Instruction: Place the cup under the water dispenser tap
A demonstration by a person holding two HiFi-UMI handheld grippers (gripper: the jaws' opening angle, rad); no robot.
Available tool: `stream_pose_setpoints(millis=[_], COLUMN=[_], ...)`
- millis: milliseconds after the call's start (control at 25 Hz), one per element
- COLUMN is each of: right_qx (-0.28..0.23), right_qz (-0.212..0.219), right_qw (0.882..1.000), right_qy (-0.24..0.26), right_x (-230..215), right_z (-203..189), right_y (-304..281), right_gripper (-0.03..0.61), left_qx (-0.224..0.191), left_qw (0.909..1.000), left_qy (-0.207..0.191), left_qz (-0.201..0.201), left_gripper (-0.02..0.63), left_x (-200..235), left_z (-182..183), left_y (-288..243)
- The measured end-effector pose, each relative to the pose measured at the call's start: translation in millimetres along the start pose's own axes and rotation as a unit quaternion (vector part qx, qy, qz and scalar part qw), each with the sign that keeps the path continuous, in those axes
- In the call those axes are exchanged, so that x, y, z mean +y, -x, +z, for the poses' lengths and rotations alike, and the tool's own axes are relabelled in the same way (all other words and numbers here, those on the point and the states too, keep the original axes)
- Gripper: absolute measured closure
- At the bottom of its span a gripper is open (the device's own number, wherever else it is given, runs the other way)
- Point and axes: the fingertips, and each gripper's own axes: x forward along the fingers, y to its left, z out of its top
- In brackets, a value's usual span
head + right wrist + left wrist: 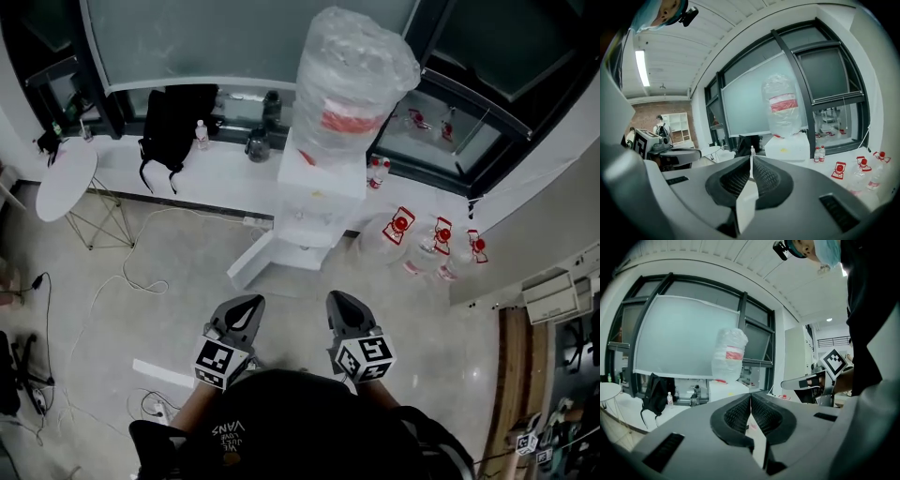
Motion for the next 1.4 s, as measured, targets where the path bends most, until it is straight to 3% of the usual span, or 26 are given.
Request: stream_pose_setpoints(millis=[280, 480, 680, 880, 1120, 1400], right_qx=[-0.007, 0.001, 0.004, 0.032, 0.063, 0.113], right_qz=[-0.040, -0.054, -0.046, -0.023, -0.022, -0.016], right_qw=[0.999, 0.998, 0.998, 0.996, 0.994, 0.990], right_qy=[0.001, 0.017, 0.036, 0.085, 0.087, 0.084], right_x=[28, 28, 14, -24, -61, -100], right_z=[3, -1, -3, -19, -58, -152], right_y=[-50, -74, -114, -160, -211, -275], right_gripper=[0.533, 0.532, 0.532, 0.533, 0.533, 0.533], left_qx=[-0.009, -0.017, -0.014, -0.035, -0.039, -0.003], left_qw=[0.9998, 0.9998, 0.9998, 0.9962, 0.9939, 0.9958], left_qy=[-0.001, 0.007, 0.007, 0.039, 0.053, 0.032], left_qz=[-0.019, -0.009, 0.015, 0.070, 0.089, 0.085], left_gripper=[0.594, 0.594, 0.594, 0.594, 0.594, 0.594], left_x=[70, 100, 122, 140, 156, 177], left_z=[-5, -12, -27, -37, -71, -154], left_y=[14, 16, 2, -27, -62, -101])
